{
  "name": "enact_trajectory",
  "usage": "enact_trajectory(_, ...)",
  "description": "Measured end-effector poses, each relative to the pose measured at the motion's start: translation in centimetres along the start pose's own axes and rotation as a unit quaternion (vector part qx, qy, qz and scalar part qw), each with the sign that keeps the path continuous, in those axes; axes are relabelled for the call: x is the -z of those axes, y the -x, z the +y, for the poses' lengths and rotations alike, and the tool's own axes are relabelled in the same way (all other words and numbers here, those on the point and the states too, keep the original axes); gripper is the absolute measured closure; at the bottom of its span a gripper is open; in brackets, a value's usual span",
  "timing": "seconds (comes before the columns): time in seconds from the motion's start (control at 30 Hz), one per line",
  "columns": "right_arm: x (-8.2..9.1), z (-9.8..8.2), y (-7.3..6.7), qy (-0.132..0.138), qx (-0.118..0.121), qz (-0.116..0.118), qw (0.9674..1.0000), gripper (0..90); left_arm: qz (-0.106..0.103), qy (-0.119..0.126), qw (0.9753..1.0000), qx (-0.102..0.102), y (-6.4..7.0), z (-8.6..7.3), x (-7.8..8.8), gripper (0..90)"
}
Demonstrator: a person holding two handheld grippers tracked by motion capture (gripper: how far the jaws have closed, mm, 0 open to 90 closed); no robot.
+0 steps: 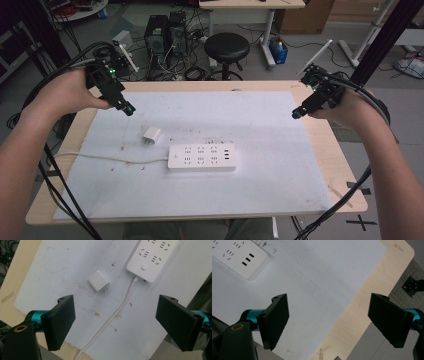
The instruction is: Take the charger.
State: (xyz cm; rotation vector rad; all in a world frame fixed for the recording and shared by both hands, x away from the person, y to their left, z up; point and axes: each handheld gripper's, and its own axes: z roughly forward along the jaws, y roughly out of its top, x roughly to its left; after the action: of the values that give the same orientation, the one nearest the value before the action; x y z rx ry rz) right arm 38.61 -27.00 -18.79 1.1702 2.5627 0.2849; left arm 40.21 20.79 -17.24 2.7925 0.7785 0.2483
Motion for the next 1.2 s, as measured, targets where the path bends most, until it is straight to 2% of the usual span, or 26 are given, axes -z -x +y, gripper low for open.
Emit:
enact_trajectory(0.2,-0.3,0.4,0.2,0.001,0.0,0.002,1.0,16.8,0.003,0.004,1.0,0.006,-0.2,-0.1,-0.1,16.0)
enact_trajectory(0.53,-0.9,0.7,0.4,0.001,0.002,0.01,0.9999,16.8,-0.002,0.008,0.9999,0.009,-0.8,0.2,-1.4,16.0)
enact_trajectory(0.57,-1.1,0.8,0.5,0.001,0.003,0.012,0.9999,16.8,-0.009,0.009,0.9998,0.015,-1.1,0.5,-2.4,16.0)
enact_trajectory(0.67,-1.5,0.8,0.5,-0.001,0.002,0.013,0.9999,16.8,-0.013,0.003,0.9995,0.028,-1.4,0.8,-3.5,16.0)
enact_trajectory(0.87,-2.1,0.7,0.5,-0.002,0.003,0.016,0.9999,16.8,-0.016,0.001,0.9971,0.074,-2.2,1.1,-6.0,16.0)
enact_trajectory(0.97,-2.3,0.6,0.4,-0.001,-0.002,0.017,0.9999,16.8,-0.018,-0.007,0.9944,0.104,-2.7,1.2,-7.6,16.0)
enact_trajectory(1.03,-2.5,0.6,0.5,0.0,-0.001,0.016,0.9999,16.8,-0.019,-0.012,0.9939,0.108,-2.8,1.2,-8.2,16.0)
enact_trajectory(1.07,-2.5,0.5,0.4,0.0,-0.001,0.017,0.9999,16.8,-0.018,-0.018,0.9919,0.124,-3.0,1.2,-9.3,16.0)
enact_trajectory(1.2,-2.8,0.4,0.5,0.0,-0.001,0.016,0.9999,16.8,-0.018,-0.022,0.9876,0.154,-3.5,1.3,-11.3,16.0)
